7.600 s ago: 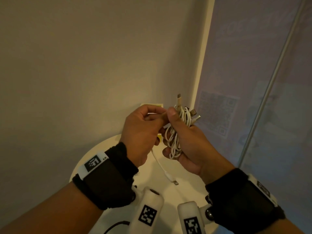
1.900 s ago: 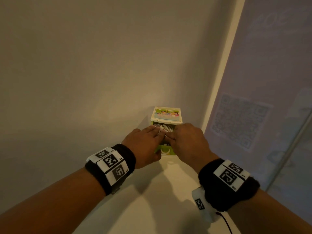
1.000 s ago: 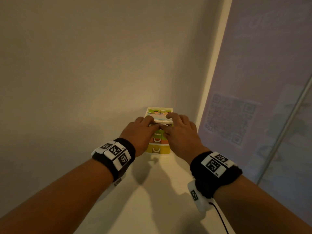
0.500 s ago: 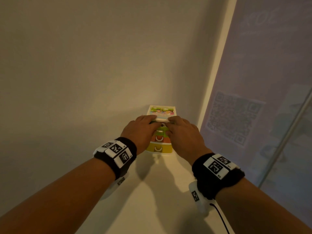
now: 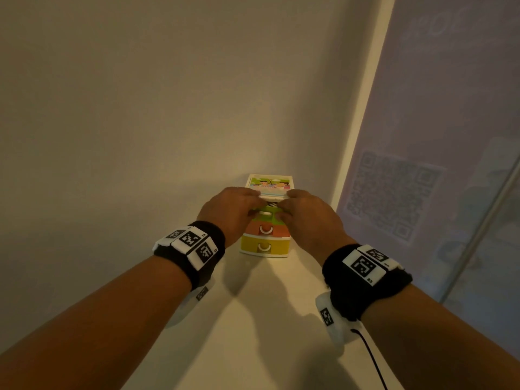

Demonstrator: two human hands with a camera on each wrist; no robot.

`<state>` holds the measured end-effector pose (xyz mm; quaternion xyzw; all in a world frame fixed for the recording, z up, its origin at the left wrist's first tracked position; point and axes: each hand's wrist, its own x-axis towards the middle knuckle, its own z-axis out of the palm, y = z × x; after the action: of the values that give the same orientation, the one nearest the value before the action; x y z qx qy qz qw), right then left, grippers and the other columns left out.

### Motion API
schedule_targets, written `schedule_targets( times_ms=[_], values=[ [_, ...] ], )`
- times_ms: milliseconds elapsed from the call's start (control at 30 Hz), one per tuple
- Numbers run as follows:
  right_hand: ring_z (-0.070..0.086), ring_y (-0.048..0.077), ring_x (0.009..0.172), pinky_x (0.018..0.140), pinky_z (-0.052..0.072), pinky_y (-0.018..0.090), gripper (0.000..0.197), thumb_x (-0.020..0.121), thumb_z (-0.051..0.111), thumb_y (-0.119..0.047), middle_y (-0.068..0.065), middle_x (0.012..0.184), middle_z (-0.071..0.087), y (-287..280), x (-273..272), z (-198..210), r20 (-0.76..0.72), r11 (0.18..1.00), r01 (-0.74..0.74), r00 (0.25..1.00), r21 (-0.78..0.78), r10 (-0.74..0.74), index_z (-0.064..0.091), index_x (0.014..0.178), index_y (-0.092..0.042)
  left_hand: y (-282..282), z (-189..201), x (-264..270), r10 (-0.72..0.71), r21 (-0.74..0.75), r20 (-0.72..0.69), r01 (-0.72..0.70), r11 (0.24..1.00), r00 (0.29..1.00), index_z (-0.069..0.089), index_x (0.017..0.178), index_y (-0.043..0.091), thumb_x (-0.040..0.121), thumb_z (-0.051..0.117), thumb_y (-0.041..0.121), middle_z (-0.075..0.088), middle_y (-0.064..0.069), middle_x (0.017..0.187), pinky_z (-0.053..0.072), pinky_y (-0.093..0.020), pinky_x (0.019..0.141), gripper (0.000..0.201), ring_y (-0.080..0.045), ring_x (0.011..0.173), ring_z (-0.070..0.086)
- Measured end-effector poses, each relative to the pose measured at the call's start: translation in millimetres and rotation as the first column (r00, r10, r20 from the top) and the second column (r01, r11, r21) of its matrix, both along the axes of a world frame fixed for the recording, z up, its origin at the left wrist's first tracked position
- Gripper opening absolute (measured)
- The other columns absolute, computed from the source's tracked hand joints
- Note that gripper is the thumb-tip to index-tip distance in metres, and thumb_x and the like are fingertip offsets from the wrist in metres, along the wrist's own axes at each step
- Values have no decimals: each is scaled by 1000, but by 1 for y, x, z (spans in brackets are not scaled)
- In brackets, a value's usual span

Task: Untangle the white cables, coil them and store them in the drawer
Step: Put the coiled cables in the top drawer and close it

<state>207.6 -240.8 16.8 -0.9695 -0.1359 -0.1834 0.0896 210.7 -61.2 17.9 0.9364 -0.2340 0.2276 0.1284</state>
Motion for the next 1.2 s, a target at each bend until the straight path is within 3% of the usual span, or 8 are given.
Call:
schedule_targets(
  times_ms=[200,367,500,633,800,933,1100,1200],
  values=[
    [58,27,106,92,49,41,31,95,49,-30,8,123,57,-1,-8,9,3,998,-56,998,1,56,70,115,-17,0,1,-1,-54,-2,55,54,999,997,71,111,11,87,62,12,65,-10,123,46,-39,97,26,-33,110,59],
    [58,26,99,85,48,32,25,92,56,-25,8,114,57,-2,-6,12,27,993,-100,995,67,98,70,109,-11,1,7,-1,-6,-96,-13,5,995,1000,61,121,19,89,62,20,65,-4,121,44,-33,87,32,-28,108,58],
    [58,25,101,88,48,34,25,90,58,-26,8,113,59,-5,-6,18,-7,993,-122,993,11,122,72,106,-14,3,1,2,-45,-29,29,46,999,999,71,108,13,87,63,18,64,-7,122,43,-33,94,23,-30,108,59],
    [58,23,103,89,48,33,25,91,57,-26,6,115,60,-8,-6,20,-4,993,-118,993,3,118,73,107,-15,-1,-3,8,-4,25,7,3,1000,1000,66,114,17,90,58,23,54,-6,131,41,-40,101,26,-30,117,49],
    [61,25,96,79,47,32,27,91,55,-29,7,111,62,-3,-2,12,70,998,-58,996,37,55,71,109,-14,0,0,11,5,-36,65,-3,999,998,73,111,17,93,57,19,64,-6,125,45,-36,93,24,-33,105,58],
    [58,22,85,68,41,28,19,87,63,-30,6,103,64,-2,-2,12,104,992,-20,995,121,8,66,98,-14,2,1,8,-3,-73,76,9,997,997,74,110,18,91,61,20,68,-3,123,42,-31,92,23,-29,106,62],
    [59,23,85,65,38,27,16,87,63,-28,5,102,64,-2,1,9,152,991,-39,988,132,18,59,95,-15,0,1,6,43,-142,50,-35,989,998,71,111,22,90,64,25,70,-1,117,43,-31,87,23,-27,103,60],
    [59,24,83,64,43,30,14,88,61,-27,6,100,62,0,2,7,178,992,-43,984,115,22,56,93,-15,-3,2,7,80,-176,35,-73,982,996,68,110,24,89,63,27,69,-1,111,44,-33,82,22,-26,100,57]
  ],
)
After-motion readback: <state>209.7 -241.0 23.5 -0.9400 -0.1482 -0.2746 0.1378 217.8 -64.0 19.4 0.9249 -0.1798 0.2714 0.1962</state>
